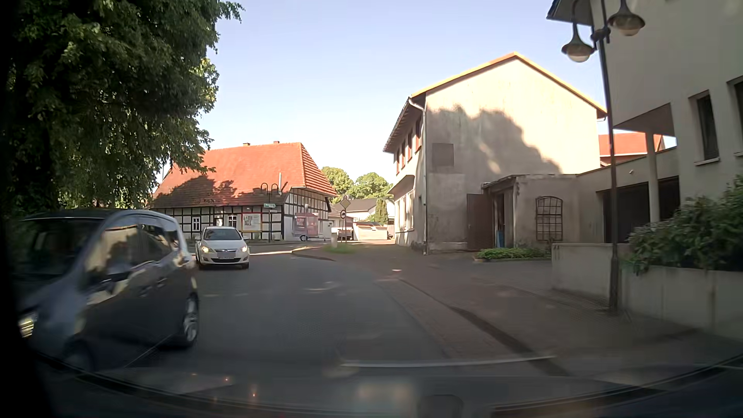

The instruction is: Follow the waypoints while adhering to traffic rules and regulations

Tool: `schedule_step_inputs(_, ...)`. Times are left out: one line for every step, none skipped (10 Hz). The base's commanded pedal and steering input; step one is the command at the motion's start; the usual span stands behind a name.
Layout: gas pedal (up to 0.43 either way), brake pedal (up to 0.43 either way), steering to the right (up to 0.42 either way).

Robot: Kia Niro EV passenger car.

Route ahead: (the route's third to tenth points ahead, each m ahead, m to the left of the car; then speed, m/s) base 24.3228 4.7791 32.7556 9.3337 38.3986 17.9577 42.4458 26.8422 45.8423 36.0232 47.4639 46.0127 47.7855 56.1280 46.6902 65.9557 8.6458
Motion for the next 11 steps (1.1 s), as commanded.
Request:
schedule_step_inputs(0.000,0.006,-0.064)
schedule_step_inputs(0.000,0.006,-0.068)
schedule_step_inputs(0.000,0.006,-0.075)
schedule_step_inputs(0.000,0.006,-0.085)
schedule_step_inputs(0.000,0.006,-0.093)
schedule_step_inputs(0.000,0.006,-0.099)
schedule_step_inputs(0.039,0.006,-0.101)
schedule_step_inputs(0.059,0.006,-0.104)
schedule_step_inputs(0.067,0.006,-0.109)
schedule_step_inputs(0.067,0.006,-0.112)
schedule_step_inputs(0.087,0.006,-0.114)
